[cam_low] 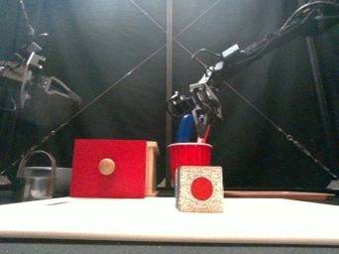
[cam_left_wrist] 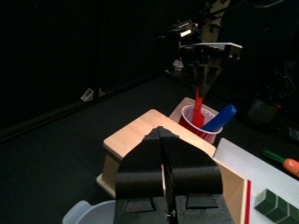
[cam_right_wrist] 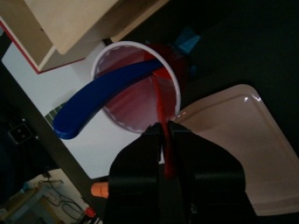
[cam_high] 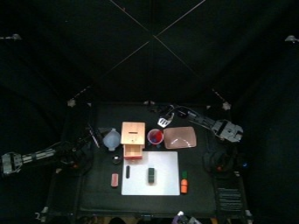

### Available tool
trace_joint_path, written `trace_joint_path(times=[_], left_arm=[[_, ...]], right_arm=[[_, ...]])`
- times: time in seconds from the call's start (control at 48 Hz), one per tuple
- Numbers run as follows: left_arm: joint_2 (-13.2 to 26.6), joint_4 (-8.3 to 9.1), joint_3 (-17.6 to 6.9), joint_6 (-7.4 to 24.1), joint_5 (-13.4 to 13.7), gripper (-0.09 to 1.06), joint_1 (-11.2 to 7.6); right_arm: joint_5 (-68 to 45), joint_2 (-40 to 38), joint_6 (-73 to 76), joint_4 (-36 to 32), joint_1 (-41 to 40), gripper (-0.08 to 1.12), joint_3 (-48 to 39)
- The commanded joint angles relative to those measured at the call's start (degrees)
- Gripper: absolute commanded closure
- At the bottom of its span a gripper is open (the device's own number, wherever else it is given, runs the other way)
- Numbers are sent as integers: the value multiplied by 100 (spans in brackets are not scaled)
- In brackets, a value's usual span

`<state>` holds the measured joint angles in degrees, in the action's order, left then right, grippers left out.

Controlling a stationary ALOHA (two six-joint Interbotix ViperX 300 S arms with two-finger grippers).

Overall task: Place sushi on board then cut the sushi with the knife then place the pieces on the plate
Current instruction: Grasp knife edge with left hand

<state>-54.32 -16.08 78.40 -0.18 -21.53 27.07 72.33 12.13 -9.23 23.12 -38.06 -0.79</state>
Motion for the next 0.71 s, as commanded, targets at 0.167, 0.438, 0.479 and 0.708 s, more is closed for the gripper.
trace_joint_path(times=[0.167, 0.438, 0.479, 0.708], left_arm=[[18, -26, -70, -9, 18, 90, 35], [18, -26, -70, 0, 18, 90, 35], [26, -26, -70, 9, 18, 90, 44], [18, -26, -70, 9, 18, 90, 105]], right_arm=[[167, -299, 53, 0, 193, 63, 141], [668, -545, 615, -325, 624, 63, 26], [686, -563, 677, -457, 668, 63, -9], [650, -519, 712, -861, 773, 63, -70]])
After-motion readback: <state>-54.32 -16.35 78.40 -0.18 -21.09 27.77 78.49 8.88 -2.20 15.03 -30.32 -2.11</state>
